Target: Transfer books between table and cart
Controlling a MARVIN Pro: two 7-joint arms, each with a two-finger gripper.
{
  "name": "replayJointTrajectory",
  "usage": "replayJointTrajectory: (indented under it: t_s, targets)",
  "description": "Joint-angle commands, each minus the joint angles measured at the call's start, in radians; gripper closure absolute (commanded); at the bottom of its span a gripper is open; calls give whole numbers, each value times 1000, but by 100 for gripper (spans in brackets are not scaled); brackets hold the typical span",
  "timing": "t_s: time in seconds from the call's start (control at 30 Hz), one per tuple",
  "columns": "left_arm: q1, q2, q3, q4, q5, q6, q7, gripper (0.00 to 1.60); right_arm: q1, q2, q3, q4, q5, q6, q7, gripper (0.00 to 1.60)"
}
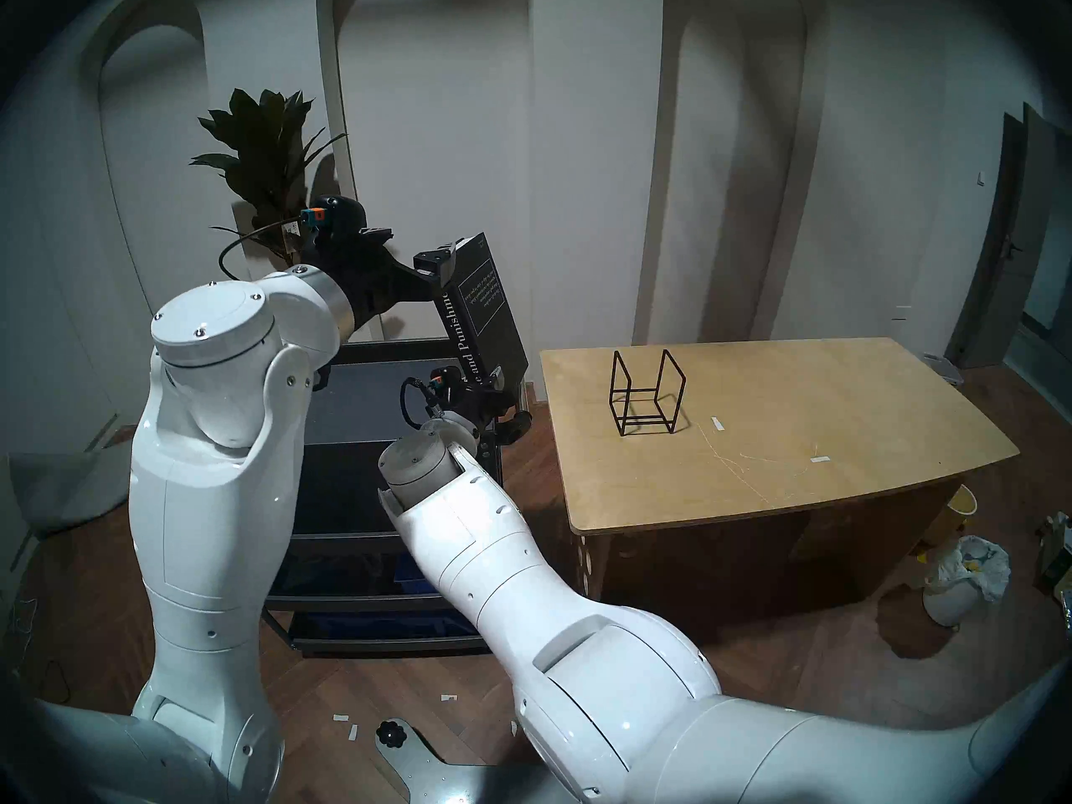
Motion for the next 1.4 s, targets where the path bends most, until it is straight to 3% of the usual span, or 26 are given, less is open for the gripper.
replayJointTrajectory:
  t_s: [0.0,0.23,0.47,0.83,0.93,1.13,1.37]
  targets:
    - [-110,-24,-35,20,-25,68,-28,0,-7,10,-43,10,47,-114,-45,160]
    - [-169,-13,-30,42,-37,85,-42,0,-3,14,-123,-77,76,-188,-90,160]
    - [-167,-6,-35,28,-45,85,-50,0,-6,21,-201,-164,75,-238,-172,160]
    - [-145,28,-49,-1,-51,85,-62,0,-156,174,-330,-321,113,-238,-330,160]
    - [-124,40,-40,-12,-53,85,-64,0,-179,191,-333,-352,129,-244,-350,160]
    - [-82,56,-34,-63,-73,85,-62,0,-204,216,-316,-421,169,-220,-304,160]
    - [-76,63,-31,-89,-76,85,-62,0,-100,170,-295,-327,194,-230,-276,160]
